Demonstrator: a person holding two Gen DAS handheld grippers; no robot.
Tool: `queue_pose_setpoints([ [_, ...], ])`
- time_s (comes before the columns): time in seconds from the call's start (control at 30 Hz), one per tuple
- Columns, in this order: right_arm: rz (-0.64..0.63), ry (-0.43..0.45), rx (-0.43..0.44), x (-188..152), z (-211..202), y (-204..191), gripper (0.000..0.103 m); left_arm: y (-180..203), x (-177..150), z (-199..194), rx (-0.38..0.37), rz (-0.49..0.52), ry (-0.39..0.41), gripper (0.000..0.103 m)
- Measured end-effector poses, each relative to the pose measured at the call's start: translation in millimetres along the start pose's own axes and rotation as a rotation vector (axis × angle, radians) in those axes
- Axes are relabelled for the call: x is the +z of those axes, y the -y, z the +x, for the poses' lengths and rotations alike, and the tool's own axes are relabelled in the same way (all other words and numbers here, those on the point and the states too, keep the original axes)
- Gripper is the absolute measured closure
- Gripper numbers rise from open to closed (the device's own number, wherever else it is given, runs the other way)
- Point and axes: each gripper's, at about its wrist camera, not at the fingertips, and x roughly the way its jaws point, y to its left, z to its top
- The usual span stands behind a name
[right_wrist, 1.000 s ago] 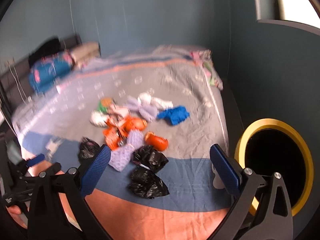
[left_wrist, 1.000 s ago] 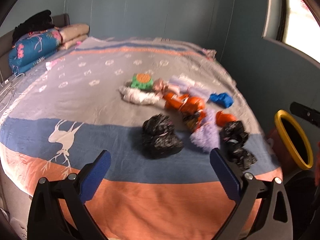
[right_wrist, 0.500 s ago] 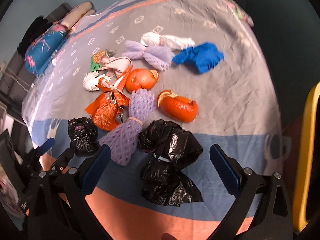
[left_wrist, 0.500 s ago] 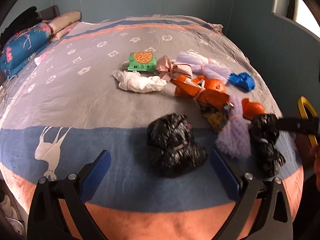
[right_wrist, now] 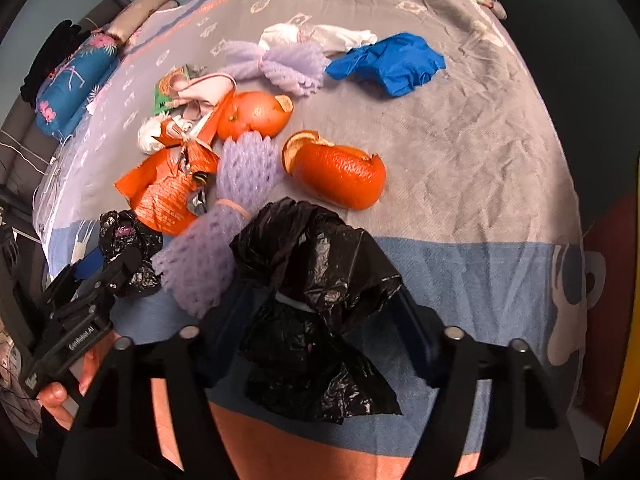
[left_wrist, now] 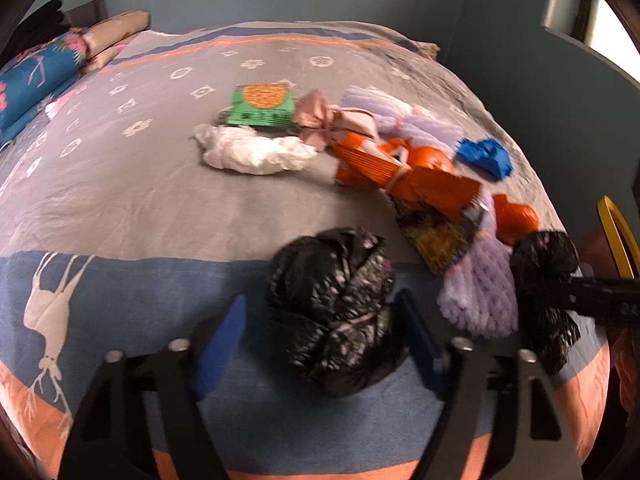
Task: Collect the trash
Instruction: 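Reach both grippers to the black plastic bags and grasp one each, then carry both black bags to the yellow-rimmed bin and release them inside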
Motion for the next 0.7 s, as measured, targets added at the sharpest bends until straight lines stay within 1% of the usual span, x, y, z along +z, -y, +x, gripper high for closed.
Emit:
queue_pose_setpoints([
  [0.03,0.000,-0.008,0.002,-0.1,2.0,0.1,0.044,2.0,-1.7,-0.5,-0.008,0.010,0.005,0.045],
  [0.07,0.002,-0.012,0.004,0.2,3.6,0.7,0.049,3.4,-2.8,-1.1,-0.016,0.016,0.010,0.049],
  [0.1,0.004,-0.014,0.004,0.9,5.2,1.3,0.056,5.0,-3.4,-1.8,-0.020,0.021,0.017,0.050],
  [0.13,0.003,-0.015,0.001,1.6,6.5,1.7,0.061,5.7,-3.8,-2.1,-0.021,0.022,0.023,0.054],
  [0.17,0.002,-0.015,-0.001,1.9,6.1,1.8,0.071,5.1,-4.1,-3.1,-0.026,0.013,0.028,0.057],
  [0.2,0.006,-0.010,0.000,2.0,5.4,2.3,0.073,4.1,-4.4,-5.1,-0.037,0.003,0.033,0.058],
  [0.27,0.009,0.007,0.015,0.3,0.4,2.1,0.076,1.8,-6.1,-10.5,-0.052,-0.012,0.046,0.062],
  [0.33,0.002,0.049,0.031,-1.8,-10.7,1.0,0.076,-1.1,-6.9,-19.9,-0.062,-0.029,0.071,0.063],
  [0.47,-0.020,0.187,0.043,-5.2,-44.3,-2.3,0.076,-8.1,-4.0,-43.8,-0.070,-0.081,0.128,0.064],
  [0.53,-0.037,0.275,0.045,-7.9,-65.4,-4.2,0.076,-10.6,-1.1,-54.7,-0.063,-0.104,0.153,0.064],
  [0.63,-0.051,0.357,0.062,-10.8,-89.3,-6.0,0.076,-10.3,3.7,-71.9,-0.061,-0.130,0.192,0.064],
  [0.7,-0.048,0.403,0.072,-11.9,-104.5,-5.1,0.076,-3.1,8.4,-84.4,-0.050,-0.118,0.223,0.064],
])
